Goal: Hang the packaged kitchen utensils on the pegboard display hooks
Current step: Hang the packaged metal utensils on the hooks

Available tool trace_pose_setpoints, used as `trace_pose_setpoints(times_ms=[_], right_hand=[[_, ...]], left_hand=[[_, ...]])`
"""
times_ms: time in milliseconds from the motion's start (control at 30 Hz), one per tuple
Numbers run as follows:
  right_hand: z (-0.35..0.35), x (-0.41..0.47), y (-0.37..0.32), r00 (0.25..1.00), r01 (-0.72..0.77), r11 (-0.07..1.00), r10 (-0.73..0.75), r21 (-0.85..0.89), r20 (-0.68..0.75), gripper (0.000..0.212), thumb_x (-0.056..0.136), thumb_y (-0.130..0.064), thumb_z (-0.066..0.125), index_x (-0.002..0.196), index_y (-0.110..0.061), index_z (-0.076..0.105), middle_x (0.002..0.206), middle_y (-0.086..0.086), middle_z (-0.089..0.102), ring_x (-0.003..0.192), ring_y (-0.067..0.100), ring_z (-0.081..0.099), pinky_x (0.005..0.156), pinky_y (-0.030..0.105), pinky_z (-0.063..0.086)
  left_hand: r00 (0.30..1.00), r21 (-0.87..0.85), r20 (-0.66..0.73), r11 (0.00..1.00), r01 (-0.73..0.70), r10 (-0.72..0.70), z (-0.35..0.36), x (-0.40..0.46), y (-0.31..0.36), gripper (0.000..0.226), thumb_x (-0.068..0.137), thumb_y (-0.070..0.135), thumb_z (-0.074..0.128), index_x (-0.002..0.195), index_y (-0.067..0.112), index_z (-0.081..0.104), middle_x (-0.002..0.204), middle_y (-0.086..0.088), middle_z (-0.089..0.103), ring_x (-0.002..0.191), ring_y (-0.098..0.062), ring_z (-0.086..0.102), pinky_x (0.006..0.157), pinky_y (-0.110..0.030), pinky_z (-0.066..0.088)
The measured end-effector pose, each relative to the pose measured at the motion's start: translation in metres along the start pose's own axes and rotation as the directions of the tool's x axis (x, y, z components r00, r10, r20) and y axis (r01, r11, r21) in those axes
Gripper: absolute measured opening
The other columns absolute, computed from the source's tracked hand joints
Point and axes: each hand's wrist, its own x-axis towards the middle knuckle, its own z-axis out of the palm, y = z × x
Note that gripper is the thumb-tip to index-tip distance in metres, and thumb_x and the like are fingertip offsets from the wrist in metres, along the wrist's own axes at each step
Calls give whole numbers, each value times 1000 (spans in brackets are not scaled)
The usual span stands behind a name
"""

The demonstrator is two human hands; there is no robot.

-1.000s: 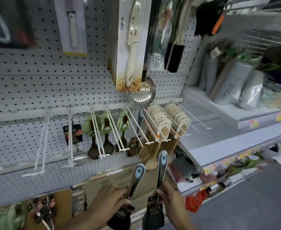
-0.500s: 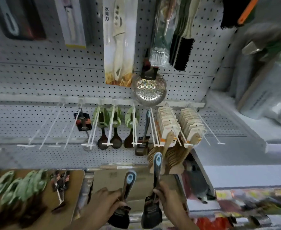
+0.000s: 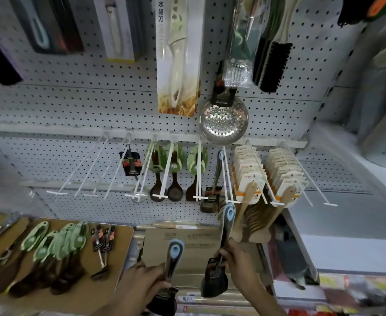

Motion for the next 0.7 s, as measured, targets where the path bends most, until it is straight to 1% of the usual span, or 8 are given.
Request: trace_pose_setpoints(times_ms=[67, 167, 200, 300, 333, 400, 533, 700], right_hand=[[2, 0, 1, 1000, 12, 1000, -12, 1, -16, 16, 102, -21, 47, 96, -23, 62, 88, 0, 71, 69, -4, 64, 62, 8, 48], [3, 1, 2, 998, 51, 998, -52, -31, -39, 14, 102, -22, 48, 98, -23, 61, 89, -1, 70, 73, -3, 63, 64, 7, 48], [3, 1, 1, 997, 62, 997, -64, -49, -37, 13, 101, -21, 49, 98, -23, 61, 88, -1, 70, 73, -1, 63, 64, 8, 48], [2, 3, -4, 995, 94, 994, -96, -64, -32, 14, 101, -12, 49, 93, -16, 60, 81, 0, 71, 74, 3, 66, 65, 15, 51], [3, 5, -4, 992, 117, 989, -121, -88, -38, 14, 100, -11, 50, 93, -17, 59, 81, -4, 72, 75, 3, 67, 68, 21, 53], [4, 6, -5, 985, 165, 975, -170, -150, -18, 13, 100, -13, 50, 97, -24, 57, 83, -9, 72, 79, 1, 67, 73, 28, 54], [6, 6, -11, 979, 197, 969, -202, -150, -22, 13, 102, -17, 48, 100, -28, 56, 85, -12, 72, 80, 4, 68, 74, 30, 55], [12, 6, -16, 975, 196, 973, -207, -123, -84, 16, 100, -9, 49, 94, -23, 56, 81, -15, 70, 78, 0, 66, 68, 16, 48]], left_hand=[[999, -76, -9, 996, 43, -44, 10, -4, -9, 30, 76, 69, 45, 98, 49, 49, 73, 28, 67, 60, 10, 59, 50, -1, 30], [999, -117, -42, 993, 30, -35, 21, -3, -18, 30, 84, 67, 44, 107, 48, 47, 91, 17, 72, 80, -6, 65, 60, -7, 36], [998, -131, -1, 989, 64, -64, 22, -3, -19, 32, 85, 68, 42, 110, 47, 48, 96, 15, 72, 87, -10, 65, 64, -11, 39], [998, -141, 21, 988, 67, -65, 17, -2, -15, 33, 88, 68, 40, 109, 45, 52, 101, 16, 71, 96, -9, 63, 73, -17, 44], [998, -92, 32, 994, 55, -53, 16, -3, -15, 30, 89, 67, 41, 105, 44, 54, 98, 19, 71, 92, -6, 64, 68, -11, 40], [1000, 8, -6, 1000, 26, -26, 8, -4, -11, 28, 87, 68, 41, 90, 46, 58, 83, 25, 70, 75, 5, 64, 58, 1, 17], [998, 98, 44, 995, 31, -35, -5, -5, -8, 33, 76, 70, 37, 67, 47, 59, 67, 27, 66, 56, 14, 55, 51, 2, -2], [997, 110, 67, 994, 20, -27, -15, -2, -9, 30, 71, 71, 39, 63, 49, 59, 63, 28, 65, 51, 15, 53, 45, -6, 5]])
